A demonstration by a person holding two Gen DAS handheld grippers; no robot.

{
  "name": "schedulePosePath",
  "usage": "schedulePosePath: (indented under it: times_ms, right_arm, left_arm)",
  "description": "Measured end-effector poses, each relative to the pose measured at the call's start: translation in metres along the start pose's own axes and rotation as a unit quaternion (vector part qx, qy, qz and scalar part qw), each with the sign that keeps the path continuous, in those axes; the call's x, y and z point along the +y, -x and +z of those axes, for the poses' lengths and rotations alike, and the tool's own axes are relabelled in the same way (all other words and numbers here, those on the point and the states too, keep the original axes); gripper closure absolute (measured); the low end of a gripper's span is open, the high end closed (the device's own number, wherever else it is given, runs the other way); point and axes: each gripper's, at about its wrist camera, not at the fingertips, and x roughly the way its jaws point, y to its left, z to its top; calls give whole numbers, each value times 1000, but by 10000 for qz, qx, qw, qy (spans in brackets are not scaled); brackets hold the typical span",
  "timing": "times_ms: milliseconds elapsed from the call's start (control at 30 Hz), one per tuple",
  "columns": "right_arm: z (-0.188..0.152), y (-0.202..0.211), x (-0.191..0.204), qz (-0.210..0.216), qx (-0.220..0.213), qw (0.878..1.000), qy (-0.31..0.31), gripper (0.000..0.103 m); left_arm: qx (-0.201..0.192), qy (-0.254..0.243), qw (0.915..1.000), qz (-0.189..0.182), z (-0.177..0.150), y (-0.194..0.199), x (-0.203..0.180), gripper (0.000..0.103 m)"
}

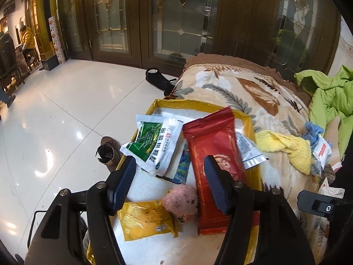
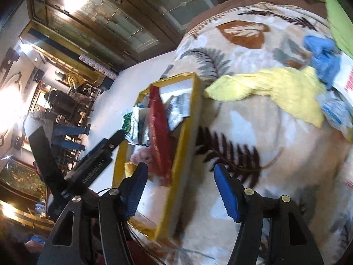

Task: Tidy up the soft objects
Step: 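Move both open tools back over the pile of items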

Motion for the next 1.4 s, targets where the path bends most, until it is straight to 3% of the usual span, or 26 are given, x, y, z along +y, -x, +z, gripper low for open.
schedulePosePath:
  times_ms: [100, 333, 800, 967, 1133, 1267, 1400]
  right_arm:
    - [-7, 14, -17, -38, -79, 9999, -141, 37]
    - [-25, 52, -57, -192, -363, 9981, -463, 37]
    - [-43, 123, -145, -514, -1098, 9817, -1468, 33]
    - [-34, 121, -153, -73, -1179, 9773, -1759, 33]
    - [-18, 105, -160, 362, -1170, 9687, -2159, 31]
    - [-5, 86, -169, 686, -1106, 9574, -2576, 31]
    - [-1, 68, -186, 973, -1149, 9363, -3172, 25]
  left_arm:
    - [-65, -48, 10000, -34, 1, 7, -7, 34]
    - [-81, -182, 9995, -250, -1, 22, -30, 32]
    - [235, -743, 9911, -1084, -15, 34, -116, 31]
    - [397, -867, 9872, -1277, -14, 25, -145, 31]
    - [700, -646, 9850, -1441, -10, 6, -162, 31]
    - [782, -562, 9851, -1428, -5, -7, -175, 31]
    - [872, -474, 9851, -1403, 3, -22, -184, 31]
